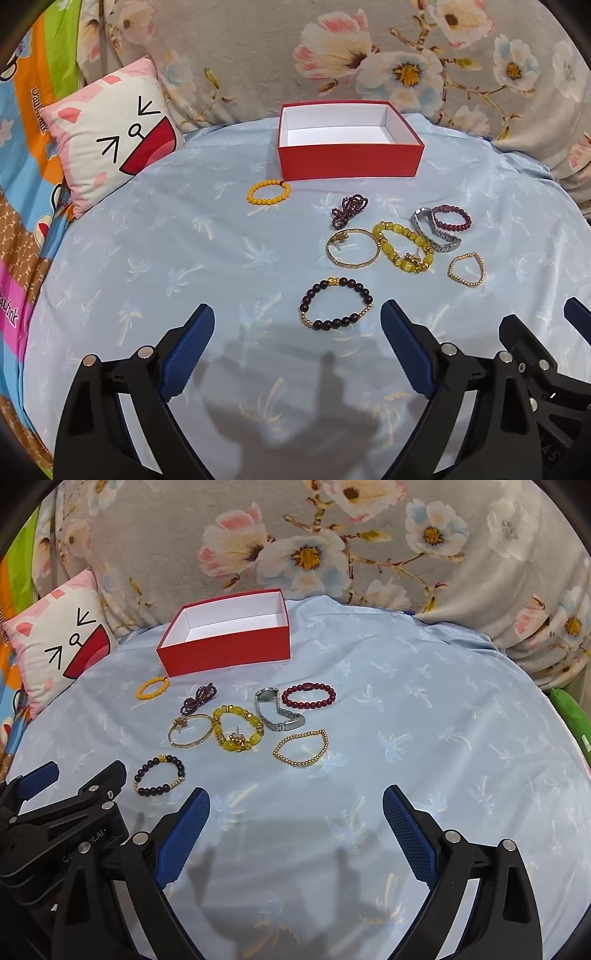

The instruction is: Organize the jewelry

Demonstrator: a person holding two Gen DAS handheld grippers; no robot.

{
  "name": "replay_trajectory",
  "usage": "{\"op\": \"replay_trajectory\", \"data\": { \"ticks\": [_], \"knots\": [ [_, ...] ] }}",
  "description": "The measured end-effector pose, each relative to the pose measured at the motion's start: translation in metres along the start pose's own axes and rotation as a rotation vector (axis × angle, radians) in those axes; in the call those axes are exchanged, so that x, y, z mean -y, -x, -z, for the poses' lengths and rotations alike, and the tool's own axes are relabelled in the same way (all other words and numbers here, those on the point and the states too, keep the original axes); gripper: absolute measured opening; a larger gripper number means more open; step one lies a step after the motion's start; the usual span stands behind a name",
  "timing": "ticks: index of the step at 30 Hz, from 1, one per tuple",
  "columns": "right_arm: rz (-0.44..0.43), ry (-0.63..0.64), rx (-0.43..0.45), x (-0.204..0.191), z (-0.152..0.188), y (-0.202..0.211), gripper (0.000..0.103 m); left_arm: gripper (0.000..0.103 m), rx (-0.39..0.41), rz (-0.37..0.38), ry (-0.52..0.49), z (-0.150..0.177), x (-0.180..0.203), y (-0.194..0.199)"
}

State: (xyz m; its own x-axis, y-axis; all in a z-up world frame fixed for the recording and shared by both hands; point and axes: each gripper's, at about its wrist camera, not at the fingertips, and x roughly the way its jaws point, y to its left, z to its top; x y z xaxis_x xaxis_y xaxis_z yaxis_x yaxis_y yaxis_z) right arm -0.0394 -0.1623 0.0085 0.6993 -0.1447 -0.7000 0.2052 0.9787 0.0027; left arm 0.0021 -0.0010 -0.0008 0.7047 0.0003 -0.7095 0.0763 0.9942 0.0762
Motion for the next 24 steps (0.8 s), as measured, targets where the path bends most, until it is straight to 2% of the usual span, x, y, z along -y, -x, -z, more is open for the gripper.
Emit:
{"op": "replay_trajectory", "data": {
  "ticks": [24],
  "knots": [
    [-0.006,-0.004,0.017,0.0,0.0,0.0,0.091,0.087,0.015,-0.002,0.008,-0.006,0.012,0.002]
  ]
}}
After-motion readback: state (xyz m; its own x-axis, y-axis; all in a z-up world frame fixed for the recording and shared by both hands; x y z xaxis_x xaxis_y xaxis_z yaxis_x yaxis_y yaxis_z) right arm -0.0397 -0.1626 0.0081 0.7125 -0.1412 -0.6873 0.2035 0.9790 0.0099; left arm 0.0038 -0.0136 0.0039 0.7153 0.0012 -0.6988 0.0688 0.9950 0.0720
